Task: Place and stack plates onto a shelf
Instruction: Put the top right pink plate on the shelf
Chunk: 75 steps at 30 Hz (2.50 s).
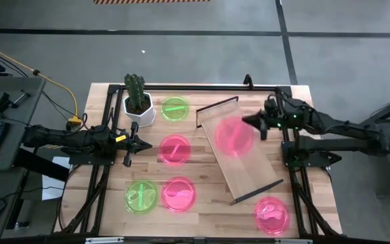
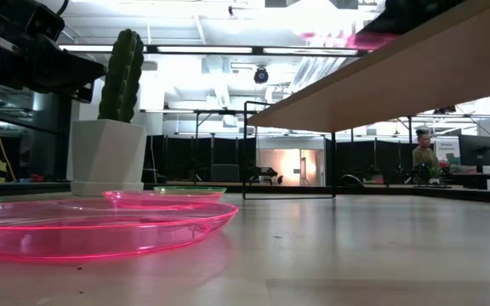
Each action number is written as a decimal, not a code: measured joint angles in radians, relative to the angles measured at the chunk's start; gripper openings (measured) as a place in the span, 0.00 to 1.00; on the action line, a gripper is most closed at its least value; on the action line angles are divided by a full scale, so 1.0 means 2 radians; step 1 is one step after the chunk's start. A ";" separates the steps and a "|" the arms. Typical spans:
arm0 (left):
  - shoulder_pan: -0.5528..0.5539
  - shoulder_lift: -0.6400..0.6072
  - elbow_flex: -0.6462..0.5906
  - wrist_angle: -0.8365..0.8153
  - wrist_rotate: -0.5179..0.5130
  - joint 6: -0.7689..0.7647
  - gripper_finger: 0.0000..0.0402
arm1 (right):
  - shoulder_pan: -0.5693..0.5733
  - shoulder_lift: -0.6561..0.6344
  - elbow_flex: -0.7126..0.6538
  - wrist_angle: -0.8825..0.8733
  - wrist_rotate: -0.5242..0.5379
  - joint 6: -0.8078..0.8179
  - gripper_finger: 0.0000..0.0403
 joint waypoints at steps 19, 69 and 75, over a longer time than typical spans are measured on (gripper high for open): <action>0.000 0.000 0.000 0.000 0.000 0.000 0.00 | 0.221 0.039 0.039 -0.165 0.069 0.124 0.00; 0.000 0.000 0.000 0.000 0.000 0.000 0.00 | 0.192 0.080 0.093 -0.329 0.140 0.203 0.31; 0.000 0.000 0.000 0.000 0.000 0.000 0.00 | 0.158 0.125 0.093 -0.312 0.179 0.215 0.22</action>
